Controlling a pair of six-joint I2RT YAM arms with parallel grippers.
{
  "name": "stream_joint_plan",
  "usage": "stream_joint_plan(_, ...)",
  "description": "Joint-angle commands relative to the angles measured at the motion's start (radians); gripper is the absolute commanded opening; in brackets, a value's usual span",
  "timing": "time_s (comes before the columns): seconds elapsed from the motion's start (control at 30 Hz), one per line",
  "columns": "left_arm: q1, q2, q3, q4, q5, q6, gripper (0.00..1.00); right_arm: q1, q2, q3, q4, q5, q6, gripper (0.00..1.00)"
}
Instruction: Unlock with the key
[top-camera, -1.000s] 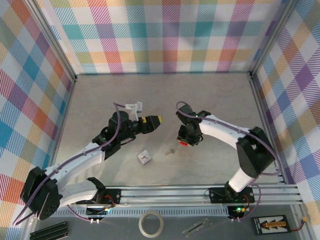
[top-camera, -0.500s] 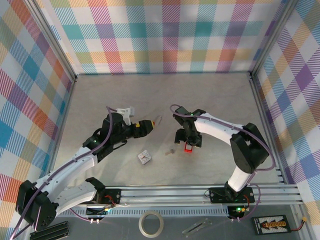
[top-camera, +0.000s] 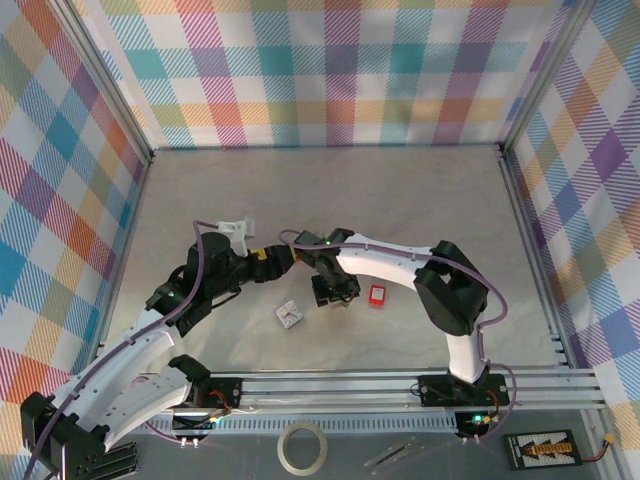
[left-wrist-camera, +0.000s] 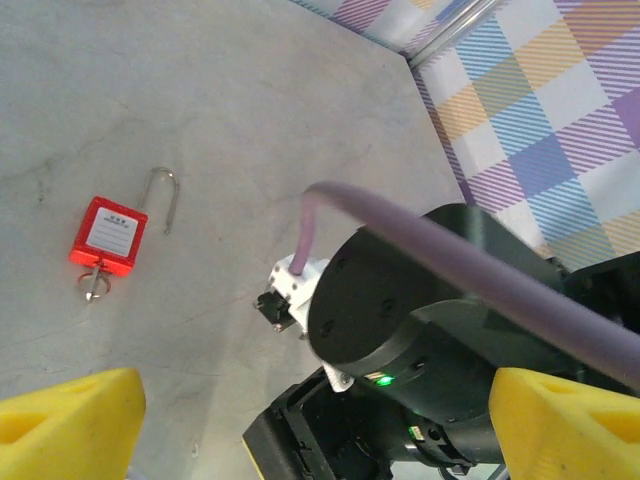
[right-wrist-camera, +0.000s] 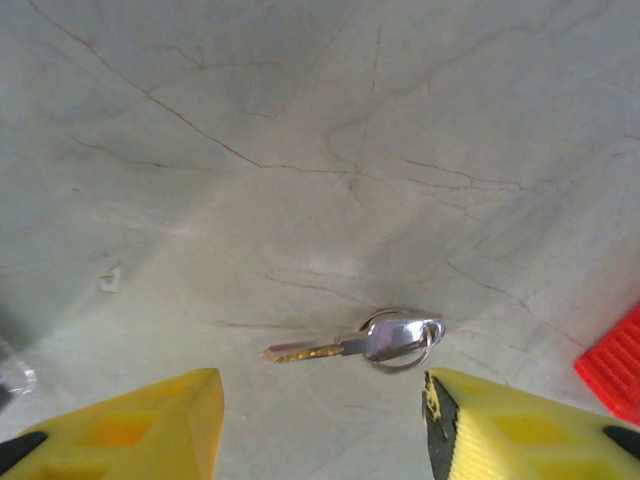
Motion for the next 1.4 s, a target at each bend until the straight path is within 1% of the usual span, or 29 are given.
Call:
stream_joint_plan(0.0,0.013,-0.033,-0.021,-0.017,-0.021,0.025,0.88,0.021,0.016,0.029,-0.064,0.078,-0.136,0.52)
stream_joint_plan(0.13,0.013,-0.047,-0.036,-0.018,-0.028,0.019,0.89,0.028,0.031,0.029,-0.057,0.102,-0.266,0.52)
stream_joint_plan(0.3,0.013,-0.067,-0.047,-0.023,-0.038,0.015,0.88,0.054,0.044,0.039,-0.032,0.072,-0.436,0.53)
stream_joint_plan(0.47,0.013,-0.074,-0.05,-0.025,-0.04,0.011,0.88,0.066,0.081,0.053,-0.03,0.025,-0.519,0.56)
stream_joint_plan(0.67,0.013,-0.085,-0.049,-0.034,-0.043,0.016,0.89,0.067,0.101,0.047,-0.028,0.033,-0.558,0.6)
stream_joint_plan(0.77,0.013,-0.09,-0.048,-0.04,-0.05,0.019,0.88,0.068,0.114,0.047,-0.021,0.033,-0.575,0.6)
stream_joint_plan(0.87,0.013,-0.093,-0.046,-0.045,-0.053,0.021,0.88,0.066,0.133,0.05,-0.024,0.048,-0.587,0.58)
stream_joint_plan(1.1,0.013,-0.102,-0.046,-0.056,-0.064,0.023,0.89,0.026,0.114,0.009,-0.005,0.06,-0.575,0.48)
stream_joint_plan(1.37,0.013,-0.097,-0.049,-0.045,-0.055,0.019,0.89,0.003,0.119,-0.02,0.012,0.058,-0.564,0.44)
